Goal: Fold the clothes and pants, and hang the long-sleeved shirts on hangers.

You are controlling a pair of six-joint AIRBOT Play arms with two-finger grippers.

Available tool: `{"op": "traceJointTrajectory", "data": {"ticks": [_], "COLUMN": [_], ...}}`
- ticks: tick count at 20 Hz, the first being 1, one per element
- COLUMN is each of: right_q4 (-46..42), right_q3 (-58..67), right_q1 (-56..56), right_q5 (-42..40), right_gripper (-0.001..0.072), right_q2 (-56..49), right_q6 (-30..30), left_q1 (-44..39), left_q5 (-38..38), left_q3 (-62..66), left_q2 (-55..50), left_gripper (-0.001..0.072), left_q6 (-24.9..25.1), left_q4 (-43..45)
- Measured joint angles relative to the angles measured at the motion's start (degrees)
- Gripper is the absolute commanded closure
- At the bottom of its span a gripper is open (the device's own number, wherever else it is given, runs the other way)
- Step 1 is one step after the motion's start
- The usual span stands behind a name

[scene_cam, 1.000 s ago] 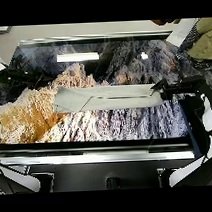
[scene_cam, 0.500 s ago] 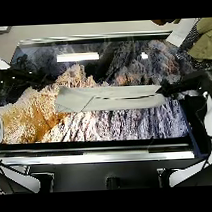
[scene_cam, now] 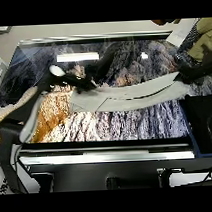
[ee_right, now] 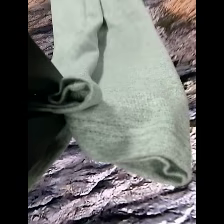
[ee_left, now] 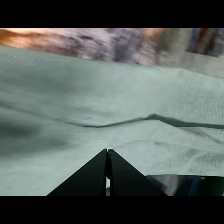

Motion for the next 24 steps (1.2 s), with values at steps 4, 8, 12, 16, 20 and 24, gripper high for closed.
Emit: {"op": "traceJointTrajectory", "data": {"ticks": [4,8,12,16,20,24], "right_q4": [-0.8,-1.0,-1.0,-1.0,-1.0,0.6], "right_q3": [7.5,11.9,13.1,13.4,13.4,13.3], "right_q1": [0.0,0.0,0.0,0.0,0.0,0.2], "right_q5": [-3.8,-7.2,-8.7,-9.2,-8.0,-7.1], "right_gripper": [0.0679,0.0679,0.0679,0.0679,0.0679,0.0679], "right_q2": [1.6,2.8,4.4,5.2,5.4,5.0], "right_q6": [1.9,3.0,3.5,3.5,3.4,3.2], "left_q1": [-10.6,-17.8,-22.9,-26.3,-26.2,-21.2], "left_q5": [10.4,19.7,25.7,27.1,24.0,13.7], "left_q3": [0.0,0.0,2.3,7.2,8.9,9.4], "left_q2": [-4.9,-8.6,-11.9,-15.5,-16.4,-13.4], "left_gripper": [0.0694,0.0694,0.0694,0.0694,0.0695,0.0695], "left_q6": [-0.8,-1.2,-1.6,-3.0,-3.3,-3.1], "left_q4": [-10.8,-21.3,-28.8,-31.6,-32.4,-26.5]}}
